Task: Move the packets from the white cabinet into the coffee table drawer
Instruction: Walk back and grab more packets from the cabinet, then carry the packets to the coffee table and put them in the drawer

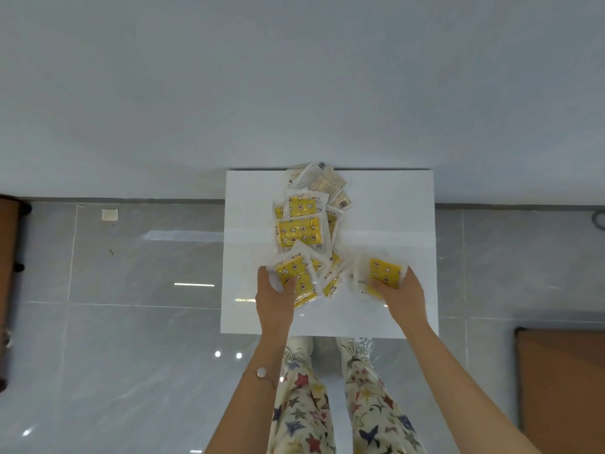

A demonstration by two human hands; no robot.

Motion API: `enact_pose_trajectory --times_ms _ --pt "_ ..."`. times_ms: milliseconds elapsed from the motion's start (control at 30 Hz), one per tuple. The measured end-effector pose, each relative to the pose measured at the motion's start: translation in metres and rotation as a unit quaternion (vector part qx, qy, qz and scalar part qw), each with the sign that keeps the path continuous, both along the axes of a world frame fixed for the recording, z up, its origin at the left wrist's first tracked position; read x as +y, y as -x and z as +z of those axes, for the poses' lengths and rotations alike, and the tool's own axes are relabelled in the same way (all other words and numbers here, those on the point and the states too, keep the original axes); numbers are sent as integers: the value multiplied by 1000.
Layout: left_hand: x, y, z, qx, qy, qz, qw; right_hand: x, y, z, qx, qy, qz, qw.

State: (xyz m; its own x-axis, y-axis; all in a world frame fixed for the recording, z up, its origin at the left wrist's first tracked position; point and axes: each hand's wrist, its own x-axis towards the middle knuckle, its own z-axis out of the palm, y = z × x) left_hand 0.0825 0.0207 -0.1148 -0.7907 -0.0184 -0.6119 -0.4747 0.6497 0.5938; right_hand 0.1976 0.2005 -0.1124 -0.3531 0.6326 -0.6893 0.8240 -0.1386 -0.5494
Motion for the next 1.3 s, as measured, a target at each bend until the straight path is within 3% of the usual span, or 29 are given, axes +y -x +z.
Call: enact_pose_trajectory --times_ms 100,233,433,600,1000,1133,1300 --pt "-8 4 28 -4 -7 26 1000 5 2 29 38 25 -14 999" --pt "-21 11 89 4 -87 86 992 14 14 81 57 64 18 996" --pt "-51 18 208 64 -150 90 983 12 36 205 114 108 93 983" --pt "-101 -1 291 99 -195 177 960 -19 46 300 183 90 147 968" --pt "-288 -50 397 223 -230 387 865 -233 127 427 251 102 422 865" --pt "-367 -54 409 265 -220 418 840 -326 146 437 263 111 471 835" --pt "-467 -75 413 277 -205 459 819 -438 154 435 242 155 488 824"
